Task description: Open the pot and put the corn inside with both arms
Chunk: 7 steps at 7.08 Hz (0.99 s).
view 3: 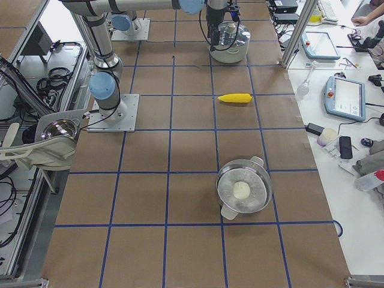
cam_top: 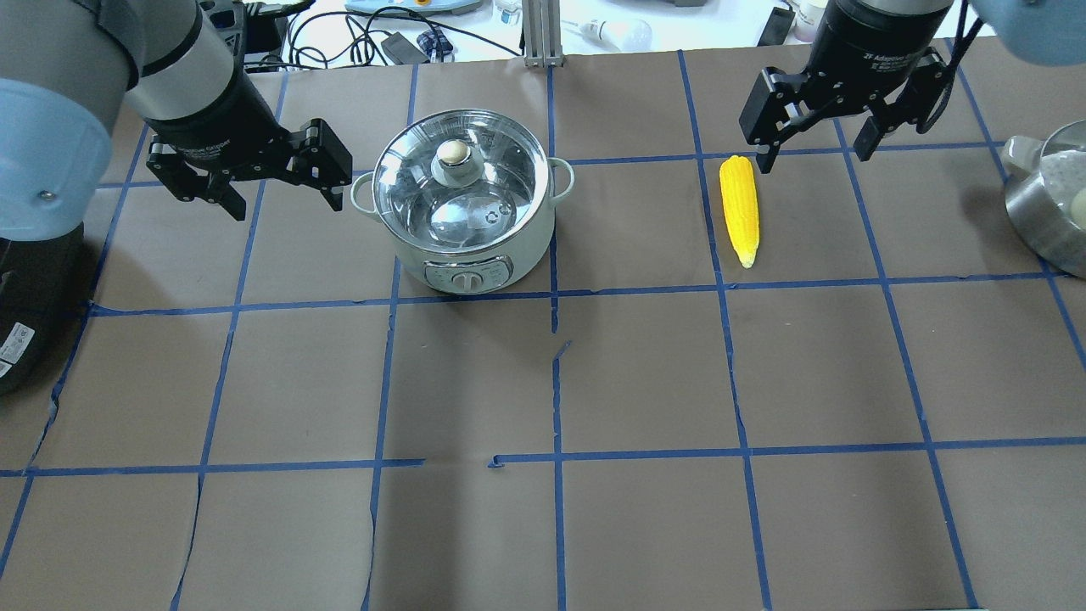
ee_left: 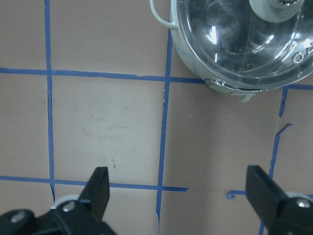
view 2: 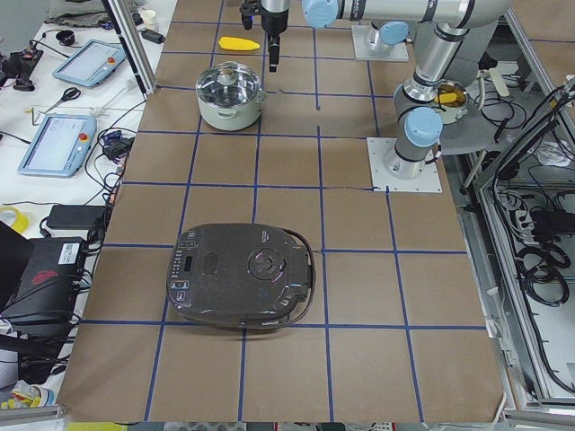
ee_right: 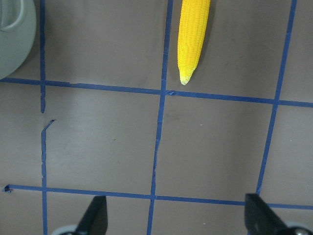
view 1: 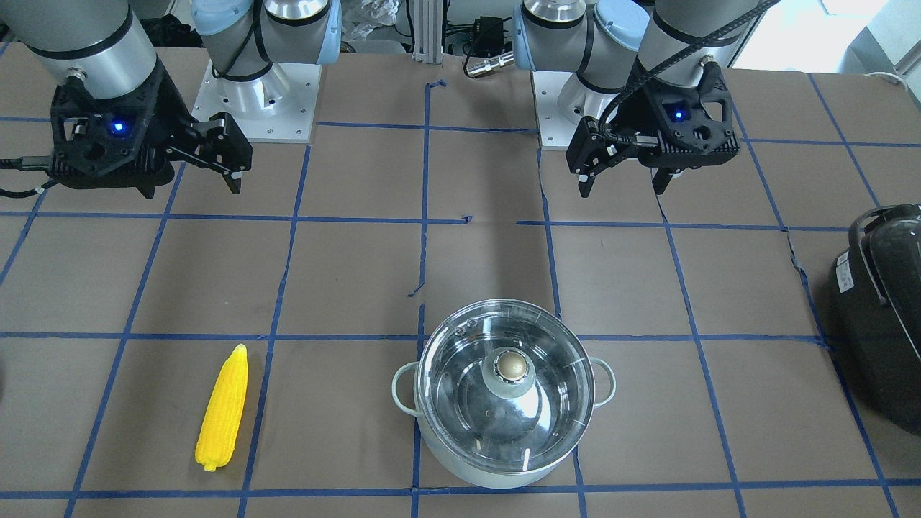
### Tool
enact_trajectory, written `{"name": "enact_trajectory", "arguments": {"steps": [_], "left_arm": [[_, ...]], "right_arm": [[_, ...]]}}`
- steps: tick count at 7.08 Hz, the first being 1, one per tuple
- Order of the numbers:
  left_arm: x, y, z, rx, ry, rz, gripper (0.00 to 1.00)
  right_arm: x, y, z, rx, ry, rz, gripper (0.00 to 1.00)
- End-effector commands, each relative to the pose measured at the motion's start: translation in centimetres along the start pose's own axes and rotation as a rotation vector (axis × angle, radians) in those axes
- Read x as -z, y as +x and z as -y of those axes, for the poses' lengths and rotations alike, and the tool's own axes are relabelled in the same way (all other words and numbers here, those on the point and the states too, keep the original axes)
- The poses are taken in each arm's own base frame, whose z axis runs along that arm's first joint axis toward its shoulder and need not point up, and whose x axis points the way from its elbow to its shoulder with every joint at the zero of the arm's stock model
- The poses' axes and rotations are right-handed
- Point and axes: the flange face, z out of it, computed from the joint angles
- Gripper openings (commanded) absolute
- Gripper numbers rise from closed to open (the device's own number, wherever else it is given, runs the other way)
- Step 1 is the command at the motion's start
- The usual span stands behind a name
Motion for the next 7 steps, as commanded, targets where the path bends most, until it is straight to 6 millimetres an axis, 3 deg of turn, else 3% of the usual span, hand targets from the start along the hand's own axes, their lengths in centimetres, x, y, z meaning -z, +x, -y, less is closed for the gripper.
{"name": "enact_trajectory", "arguments": {"steps": [1, 7], "left_arm": [[0.29, -0.04, 0.3, 0.001, 0.003, -0.015, 1.0], [-0.11, -0.5, 0.47, 0.03, -0.005, -0.026, 1.0]], "right_arm": [[-0.09, -0.01, -0.02, -0.002, -0.002, 0.001, 1.0], [0.02, -0.03, 0.02, -0.002, 0.002, 0.004, 1.0]]}}
